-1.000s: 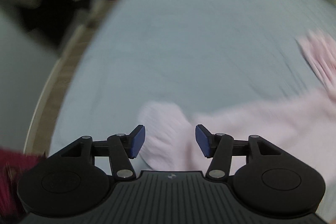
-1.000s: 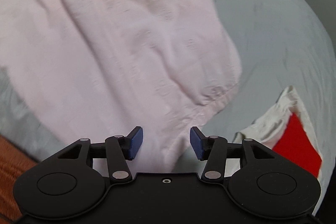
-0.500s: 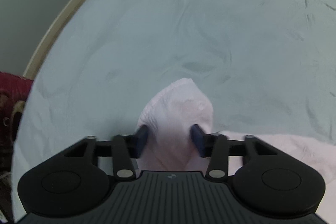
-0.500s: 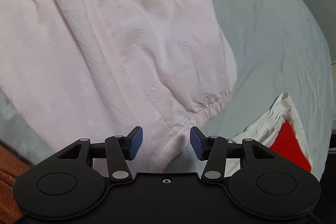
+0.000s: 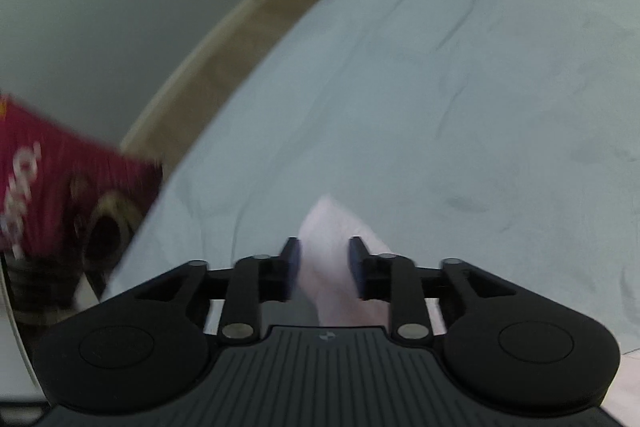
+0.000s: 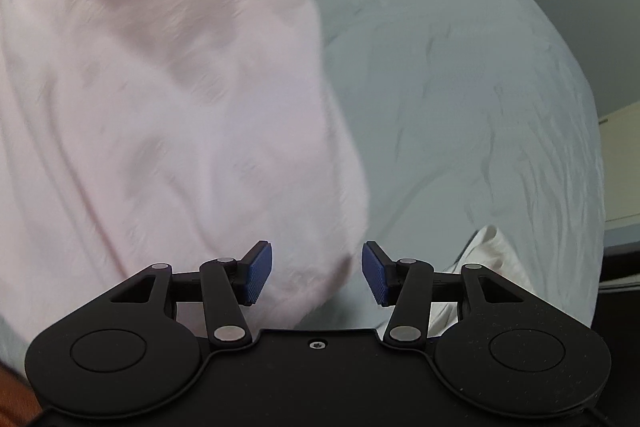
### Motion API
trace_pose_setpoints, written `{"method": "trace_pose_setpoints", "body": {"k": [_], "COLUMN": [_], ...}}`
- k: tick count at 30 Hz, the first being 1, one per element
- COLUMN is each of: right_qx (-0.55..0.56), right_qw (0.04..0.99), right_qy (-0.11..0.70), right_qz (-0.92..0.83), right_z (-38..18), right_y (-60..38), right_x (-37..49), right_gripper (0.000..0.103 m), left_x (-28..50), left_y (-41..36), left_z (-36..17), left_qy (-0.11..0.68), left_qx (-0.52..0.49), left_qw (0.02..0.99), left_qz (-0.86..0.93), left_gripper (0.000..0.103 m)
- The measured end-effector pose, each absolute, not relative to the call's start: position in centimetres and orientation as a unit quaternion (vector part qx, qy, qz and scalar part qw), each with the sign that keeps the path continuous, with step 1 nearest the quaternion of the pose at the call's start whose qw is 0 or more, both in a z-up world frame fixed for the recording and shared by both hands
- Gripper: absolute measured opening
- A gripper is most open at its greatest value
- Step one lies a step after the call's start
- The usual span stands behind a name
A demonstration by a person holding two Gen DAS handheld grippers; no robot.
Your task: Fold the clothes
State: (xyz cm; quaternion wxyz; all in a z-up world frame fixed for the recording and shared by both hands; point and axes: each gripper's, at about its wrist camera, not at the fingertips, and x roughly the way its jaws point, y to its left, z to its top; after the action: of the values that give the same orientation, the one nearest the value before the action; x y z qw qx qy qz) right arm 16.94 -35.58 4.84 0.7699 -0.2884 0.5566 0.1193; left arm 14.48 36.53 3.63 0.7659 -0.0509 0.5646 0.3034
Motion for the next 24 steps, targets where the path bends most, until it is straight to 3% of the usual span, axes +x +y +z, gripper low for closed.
{"method": "trace_pose_setpoints", "body": {"k": [3, 8, 17, 24], "right_qx": [-0.28, -0.255, -0.212, -0.181], "right_qw": [0.778, 0.785, 0.78, 0.776], "right_qy": [0.55, 0.553, 0.57, 0.573], "right_qz": [0.117, 0.119, 0.143, 0.189], "right_z": [5.5, 6.2, 5.2, 3.9], "right_y": [-36.0, -37.0, -39.4, -40.2], "right_x": [18.5, 21.1, 23.8, 24.9], "right_gripper": [0.048, 0.048, 0.051, 0.051], "left_x": [18.1, 23.7, 31.9, 38.8], "left_y": [33.7, 25.6, 7.3, -1.5], "left_z": [5.7, 6.6, 2.1, 0.2], "left_qy": [0.543, 0.528, 0.548, 0.554], "left_qx": [-0.006, 0.01, 0.066, -0.019], "left_qw": [0.799, 0.839, 0.829, 0.826], "left_qz": [0.259, 0.127, -0.091, -0.102], "left_gripper": [0.045, 0.046, 0.047, 0.047]}}
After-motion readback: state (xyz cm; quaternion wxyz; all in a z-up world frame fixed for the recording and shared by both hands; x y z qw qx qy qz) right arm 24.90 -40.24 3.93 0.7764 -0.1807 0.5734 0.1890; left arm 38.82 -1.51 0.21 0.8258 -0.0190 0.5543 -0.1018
